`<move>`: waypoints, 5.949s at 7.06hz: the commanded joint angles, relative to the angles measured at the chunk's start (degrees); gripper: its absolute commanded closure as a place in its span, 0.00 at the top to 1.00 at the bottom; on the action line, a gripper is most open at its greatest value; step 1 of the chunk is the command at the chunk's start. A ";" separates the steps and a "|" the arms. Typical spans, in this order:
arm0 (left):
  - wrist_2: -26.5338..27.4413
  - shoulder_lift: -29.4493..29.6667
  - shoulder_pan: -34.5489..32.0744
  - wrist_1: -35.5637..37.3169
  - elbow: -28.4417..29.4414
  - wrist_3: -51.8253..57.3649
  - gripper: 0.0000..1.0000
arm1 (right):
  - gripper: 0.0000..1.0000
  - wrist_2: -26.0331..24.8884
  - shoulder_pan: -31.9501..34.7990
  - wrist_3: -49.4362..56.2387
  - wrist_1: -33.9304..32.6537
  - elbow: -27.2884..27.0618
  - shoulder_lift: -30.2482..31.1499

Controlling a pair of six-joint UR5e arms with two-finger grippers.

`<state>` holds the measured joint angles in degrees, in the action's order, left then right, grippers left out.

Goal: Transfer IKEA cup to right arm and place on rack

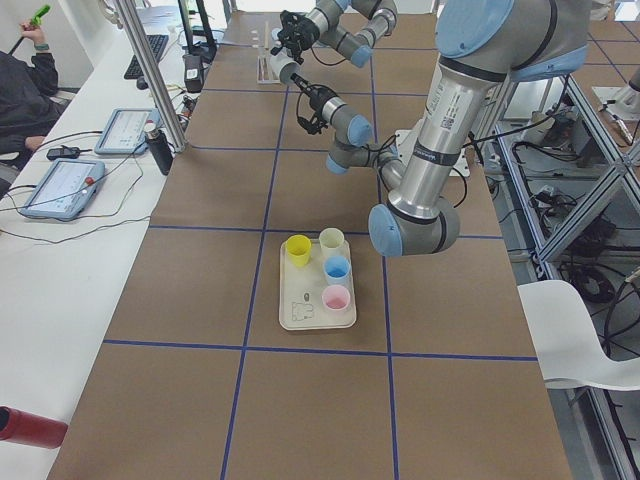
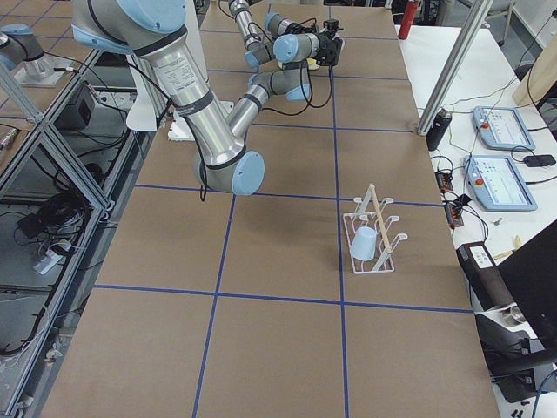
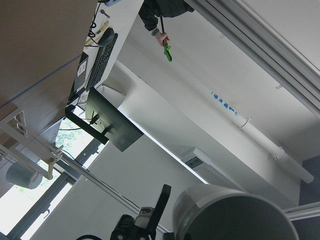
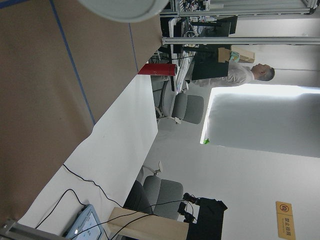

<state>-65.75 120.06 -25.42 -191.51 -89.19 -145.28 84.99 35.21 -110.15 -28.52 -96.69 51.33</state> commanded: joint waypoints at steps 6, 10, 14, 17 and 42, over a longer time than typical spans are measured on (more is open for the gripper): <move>0.88 0.35 0.90 -0.17 -0.45 -0.09 0.00 | 0.00 0.09 0.04 -1.47 0.04 0.28 0.09; 0.80 0.00 0.81 -0.70 -0.54 1.76 1.00 | 0.00 0.18 1.18 -1.38 0.13 0.19 0.09; 0.18 0.18 0.81 -0.71 -0.54 9.90 1.00 | 0.00 0.00 8.11 2.28 -0.92 0.71 2.01; 0.35 -0.52 -0.15 0.61 -0.63 20.45 1.00 | 0.00 -0.70 14.87 17.12 -1.71 -0.51 14.28; 0.18 -4.66 -1.91 23.20 -5.99 43.51 1.00 | 0.00 -15.73 18.50 61.02 -9.98 2.56 35.25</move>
<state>-65.60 115.40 -27.36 -168.28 -95.22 -101.78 69.26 53.96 -48.94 -38.50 -94.28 87.08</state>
